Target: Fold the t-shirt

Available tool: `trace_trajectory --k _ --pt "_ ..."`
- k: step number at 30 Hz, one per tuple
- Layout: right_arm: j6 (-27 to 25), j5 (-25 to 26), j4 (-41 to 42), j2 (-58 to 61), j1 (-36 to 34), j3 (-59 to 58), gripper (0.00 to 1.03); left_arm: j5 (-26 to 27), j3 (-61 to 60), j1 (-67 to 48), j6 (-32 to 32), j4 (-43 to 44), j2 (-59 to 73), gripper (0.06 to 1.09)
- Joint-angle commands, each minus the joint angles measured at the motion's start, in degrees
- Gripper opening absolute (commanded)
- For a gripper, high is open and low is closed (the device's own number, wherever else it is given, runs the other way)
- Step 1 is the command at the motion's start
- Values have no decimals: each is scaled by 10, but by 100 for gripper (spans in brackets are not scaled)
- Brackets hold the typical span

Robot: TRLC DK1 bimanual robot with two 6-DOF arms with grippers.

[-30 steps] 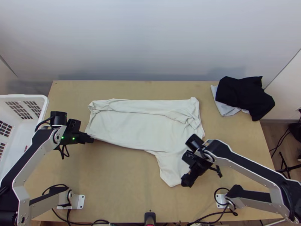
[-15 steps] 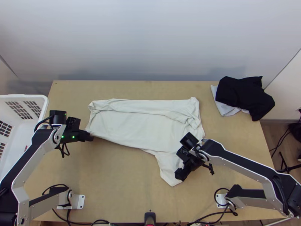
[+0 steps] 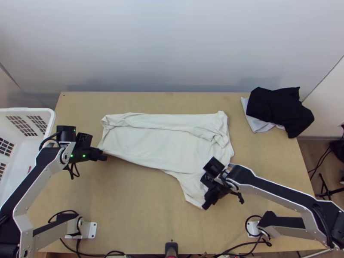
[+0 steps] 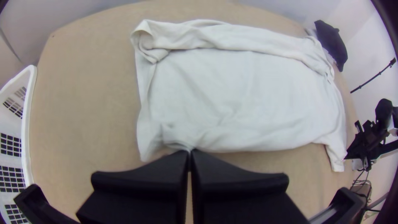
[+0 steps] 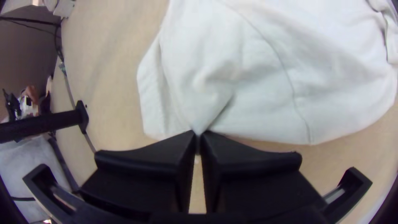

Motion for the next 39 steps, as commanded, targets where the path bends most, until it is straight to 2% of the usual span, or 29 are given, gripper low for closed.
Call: trace_trajectory --k 1,9,13,20,30,39 --pt "-5 21 -19 -28 -56 54 3 -3 24 8 2 -12 -9 9" --pt "-57 26 -44 -59 -218 192 3 -10 133 2 3 -66 -7 9" --pt "-68 26 -40 -38 -269 249 3 -11 186 -2 -6 -69 11 9" --pt "-72 26 -4 15 -321 298 3 -17 245 -4 -18 -72 59 9" --pt "-109 26 12 130 -396 397 3 -38 309 2 0 -69 157 9" --pt "-140 26 24 251 -420 467 3 -63 336 -10 -2 -46 245 9"
